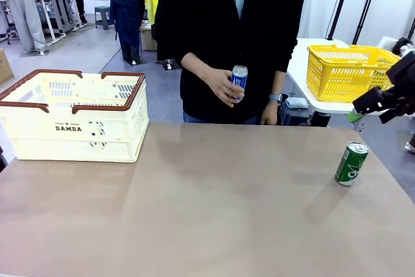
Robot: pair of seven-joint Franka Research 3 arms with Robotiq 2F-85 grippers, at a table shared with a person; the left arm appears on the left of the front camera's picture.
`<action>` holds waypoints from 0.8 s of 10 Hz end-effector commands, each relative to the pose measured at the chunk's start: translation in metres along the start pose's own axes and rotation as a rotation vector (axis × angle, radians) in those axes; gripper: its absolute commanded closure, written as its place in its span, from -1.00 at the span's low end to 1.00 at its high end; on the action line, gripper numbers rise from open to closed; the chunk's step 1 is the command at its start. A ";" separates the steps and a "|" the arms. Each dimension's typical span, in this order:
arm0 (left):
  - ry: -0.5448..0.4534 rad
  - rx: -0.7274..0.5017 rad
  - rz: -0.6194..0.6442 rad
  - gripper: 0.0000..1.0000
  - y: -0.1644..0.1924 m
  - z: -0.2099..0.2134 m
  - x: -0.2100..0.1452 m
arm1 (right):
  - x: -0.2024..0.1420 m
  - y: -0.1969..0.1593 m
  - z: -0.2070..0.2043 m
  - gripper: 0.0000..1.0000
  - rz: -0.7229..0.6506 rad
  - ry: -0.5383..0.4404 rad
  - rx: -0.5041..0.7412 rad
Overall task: Place the drinks into the Shopping basket.
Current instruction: Pick up one drink and place it into the Shopping basket.
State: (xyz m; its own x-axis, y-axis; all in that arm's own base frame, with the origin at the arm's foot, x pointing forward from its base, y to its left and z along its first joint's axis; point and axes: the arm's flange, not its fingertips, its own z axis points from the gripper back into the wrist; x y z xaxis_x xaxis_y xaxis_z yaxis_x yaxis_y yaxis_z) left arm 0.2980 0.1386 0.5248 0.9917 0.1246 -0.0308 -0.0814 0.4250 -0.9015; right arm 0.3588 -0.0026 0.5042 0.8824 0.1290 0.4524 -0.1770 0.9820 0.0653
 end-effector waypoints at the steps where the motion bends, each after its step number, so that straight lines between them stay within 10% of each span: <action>1: 0.000 -0.016 0.009 -1.00 -0.002 0.001 -0.002 | -0.003 -0.004 -0.002 -1.00 -0.054 0.005 0.110; 3: 0.000 -0.016 0.009 -1.00 -0.002 0.001 -0.002 | 0.000 -0.001 0.001 -1.00 -0.003 0.002 -0.012; 8: 0.000 -0.016 0.009 -1.00 -0.002 0.001 -0.002 | 0.037 -0.060 -0.037 -1.00 -0.100 0.334 0.122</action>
State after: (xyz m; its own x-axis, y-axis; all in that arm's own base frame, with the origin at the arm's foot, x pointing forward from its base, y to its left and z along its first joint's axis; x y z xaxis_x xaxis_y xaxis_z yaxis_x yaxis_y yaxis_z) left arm 0.2981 0.1392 0.5242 0.9915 0.1261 -0.0328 -0.0838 0.4244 -0.9016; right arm 0.4111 -0.0458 0.4690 0.9817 0.1023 0.1607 -0.1253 0.9822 0.1401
